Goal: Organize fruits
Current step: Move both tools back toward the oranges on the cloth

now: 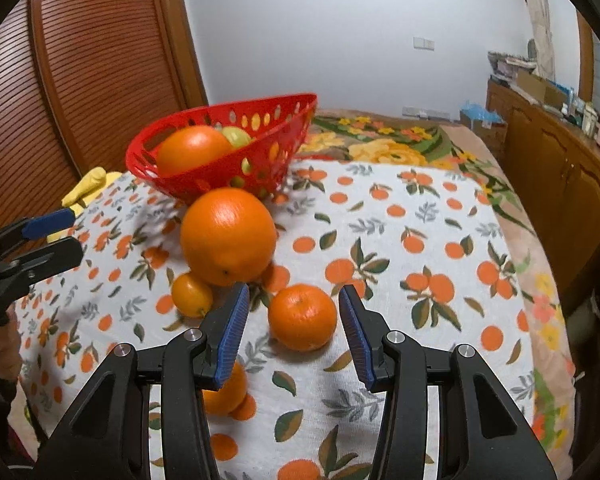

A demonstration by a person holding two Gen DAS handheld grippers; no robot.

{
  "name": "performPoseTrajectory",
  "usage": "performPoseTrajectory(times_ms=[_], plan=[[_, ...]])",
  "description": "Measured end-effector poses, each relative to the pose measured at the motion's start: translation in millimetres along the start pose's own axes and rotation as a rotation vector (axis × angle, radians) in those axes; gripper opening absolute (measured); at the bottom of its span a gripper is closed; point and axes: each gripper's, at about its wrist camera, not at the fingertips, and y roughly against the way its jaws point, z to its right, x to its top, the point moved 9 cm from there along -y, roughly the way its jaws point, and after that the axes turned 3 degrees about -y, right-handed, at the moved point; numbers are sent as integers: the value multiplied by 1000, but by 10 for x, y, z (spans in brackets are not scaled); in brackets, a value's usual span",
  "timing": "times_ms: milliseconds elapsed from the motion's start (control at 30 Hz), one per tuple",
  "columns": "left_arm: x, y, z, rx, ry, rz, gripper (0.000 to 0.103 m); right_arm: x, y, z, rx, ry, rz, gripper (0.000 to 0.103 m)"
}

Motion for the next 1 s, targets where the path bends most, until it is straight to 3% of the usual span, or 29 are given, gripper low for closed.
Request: performPoseTrajectory(times_ms=[500,833,1000], plan=[[-176,-227,79,-13,-5,-63,89,-121,-291,69,3,-18,-73,47],[-242,-416,167,-47,-10,-110,89,-129,-320,95,6,-32,-50,44],[-266,-559,236,-83,-3,-140,80,-126,-323,95,5,-33,-51,44]])
